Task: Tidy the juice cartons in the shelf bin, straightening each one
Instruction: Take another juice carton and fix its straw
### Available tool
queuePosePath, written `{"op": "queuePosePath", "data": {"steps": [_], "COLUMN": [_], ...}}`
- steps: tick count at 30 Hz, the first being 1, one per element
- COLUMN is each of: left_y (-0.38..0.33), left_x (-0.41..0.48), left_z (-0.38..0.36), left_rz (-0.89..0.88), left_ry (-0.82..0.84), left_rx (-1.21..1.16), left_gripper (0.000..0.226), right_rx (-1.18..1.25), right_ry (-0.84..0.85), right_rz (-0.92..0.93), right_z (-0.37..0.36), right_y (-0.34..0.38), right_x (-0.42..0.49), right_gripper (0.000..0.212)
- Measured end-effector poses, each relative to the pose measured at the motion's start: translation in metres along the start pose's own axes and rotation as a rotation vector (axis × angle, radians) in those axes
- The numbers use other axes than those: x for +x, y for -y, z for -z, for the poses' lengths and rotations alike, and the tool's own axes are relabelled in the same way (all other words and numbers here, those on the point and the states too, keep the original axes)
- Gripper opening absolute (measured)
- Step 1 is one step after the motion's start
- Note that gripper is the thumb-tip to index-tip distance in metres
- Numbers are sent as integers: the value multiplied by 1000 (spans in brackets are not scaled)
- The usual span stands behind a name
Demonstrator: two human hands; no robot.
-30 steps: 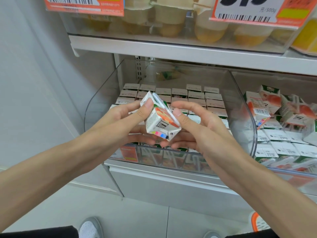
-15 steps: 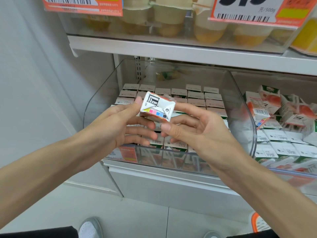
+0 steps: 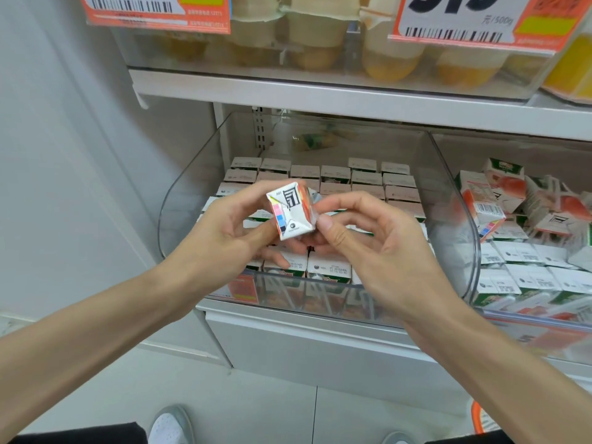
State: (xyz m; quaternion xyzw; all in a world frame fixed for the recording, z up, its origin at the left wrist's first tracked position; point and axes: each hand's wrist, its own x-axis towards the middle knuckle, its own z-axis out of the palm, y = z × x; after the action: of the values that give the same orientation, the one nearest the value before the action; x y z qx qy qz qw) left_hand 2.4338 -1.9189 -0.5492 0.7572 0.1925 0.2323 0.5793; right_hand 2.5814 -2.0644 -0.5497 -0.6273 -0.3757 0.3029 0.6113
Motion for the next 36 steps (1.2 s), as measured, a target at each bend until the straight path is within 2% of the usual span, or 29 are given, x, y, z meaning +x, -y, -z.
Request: {"op": "queuePosePath", "data": {"steps": [5,9,11,18,23,28,32,35,36], "left_y": [-2,1,3,-3,-6,-7,-10,-11,-12], "left_x": [2,2,1,-3,-3,-4,-4,-3,-2], "left_z": [0,-2,-2,-3,0,2,2,-1,-2], "left_rz": [-78,-99,-101,-105,-106,-71,3,46,60], "left_ry": [-49,-24,-23,67,-15,-60,-66,-55,-45], "left_rx": [73,150,160,28,55,24,-125,-179,-185], "left_gripper": [47,52,53,54,56,66,76,71,65], "right_rx": [-30,80,133,292,240,190,241,310,312], "right_ry": [5,2,1,62,80,43,60,69,64], "right_rz": [-33,-69,-70,-118,-151,-188,-204,-204,-190], "right_z": [4,4,4,5,3,2,6,11,12], "right_y": [10,9,8,14,17,11,5,5,5], "right_x": [-2,-1,1,2,0,2,5,7,7], "right_gripper": [23,13,14,18,46,33,14,54,60]}}
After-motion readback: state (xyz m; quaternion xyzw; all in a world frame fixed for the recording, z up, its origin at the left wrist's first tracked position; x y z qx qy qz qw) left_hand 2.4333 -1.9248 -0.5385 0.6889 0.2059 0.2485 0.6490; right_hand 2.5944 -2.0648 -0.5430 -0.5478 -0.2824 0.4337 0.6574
